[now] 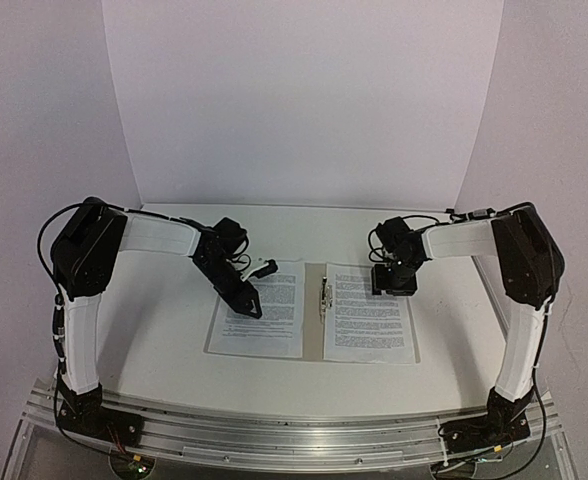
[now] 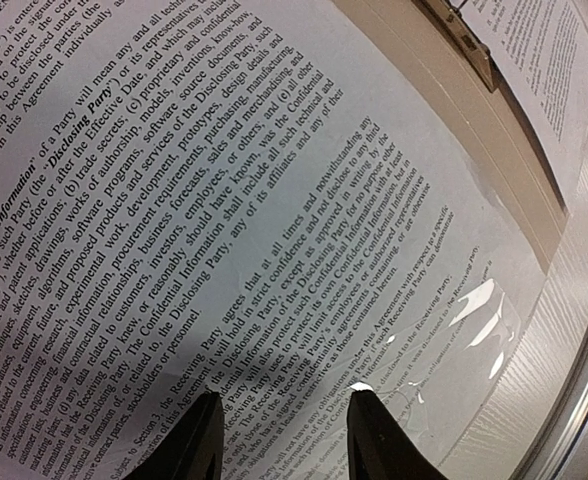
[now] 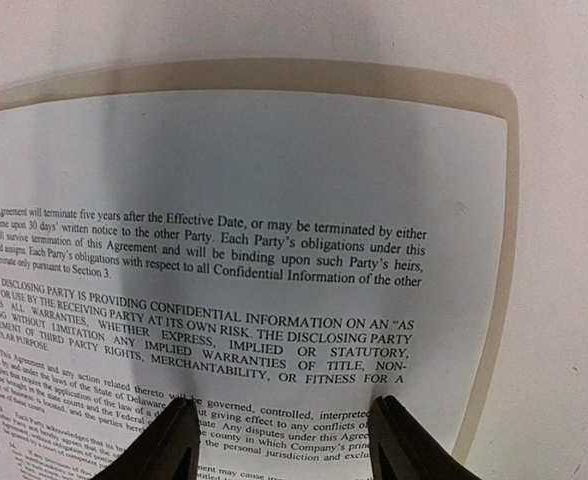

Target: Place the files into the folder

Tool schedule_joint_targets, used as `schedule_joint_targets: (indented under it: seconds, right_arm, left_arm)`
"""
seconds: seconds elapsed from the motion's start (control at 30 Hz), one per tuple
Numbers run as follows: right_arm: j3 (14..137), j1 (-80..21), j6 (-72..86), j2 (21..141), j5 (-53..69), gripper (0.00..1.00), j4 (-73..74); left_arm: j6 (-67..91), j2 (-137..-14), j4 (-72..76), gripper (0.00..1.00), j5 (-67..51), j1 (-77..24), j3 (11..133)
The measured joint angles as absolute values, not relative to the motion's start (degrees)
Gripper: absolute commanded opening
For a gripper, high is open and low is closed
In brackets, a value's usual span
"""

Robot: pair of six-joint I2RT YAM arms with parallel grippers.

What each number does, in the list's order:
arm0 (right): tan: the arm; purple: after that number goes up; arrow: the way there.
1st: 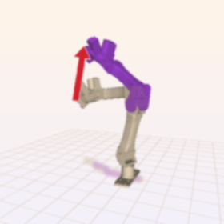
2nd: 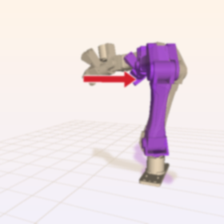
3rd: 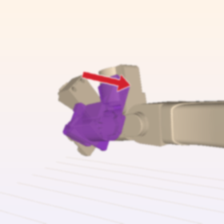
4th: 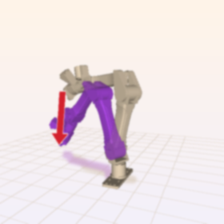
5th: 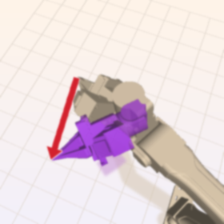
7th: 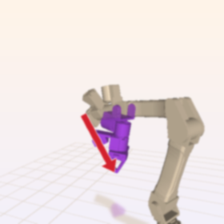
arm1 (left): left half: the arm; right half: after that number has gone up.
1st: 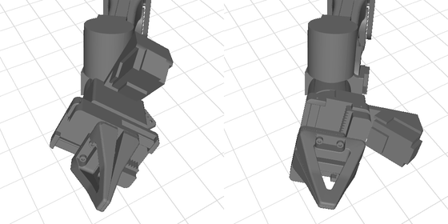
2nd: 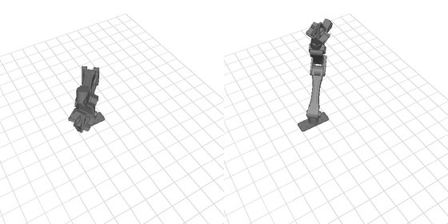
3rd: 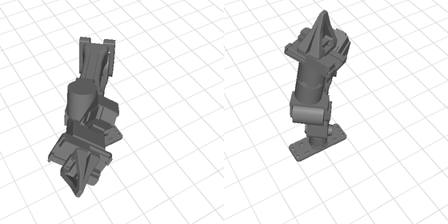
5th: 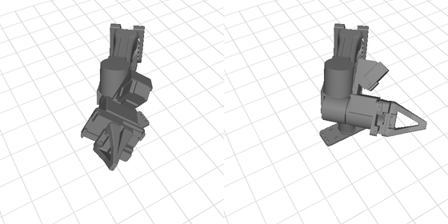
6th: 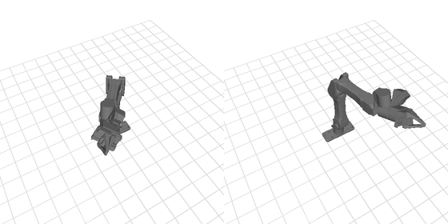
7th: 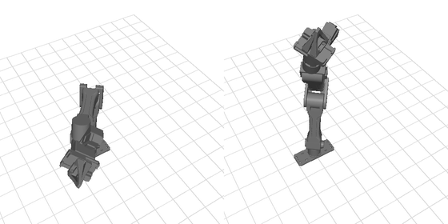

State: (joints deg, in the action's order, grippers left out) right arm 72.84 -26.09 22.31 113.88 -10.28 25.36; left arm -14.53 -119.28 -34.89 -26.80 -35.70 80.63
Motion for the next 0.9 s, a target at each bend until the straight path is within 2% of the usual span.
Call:
schedule_joint_targets:
  seconds: [0.9]
  right_arm:
    - [74.73,-26.08,22.86,114.76,-8.56,0.63,25.12]
  left_arm:
    - [-15.03,-119.28,-35.38,0.43,-26.76,-35.70,81.00]
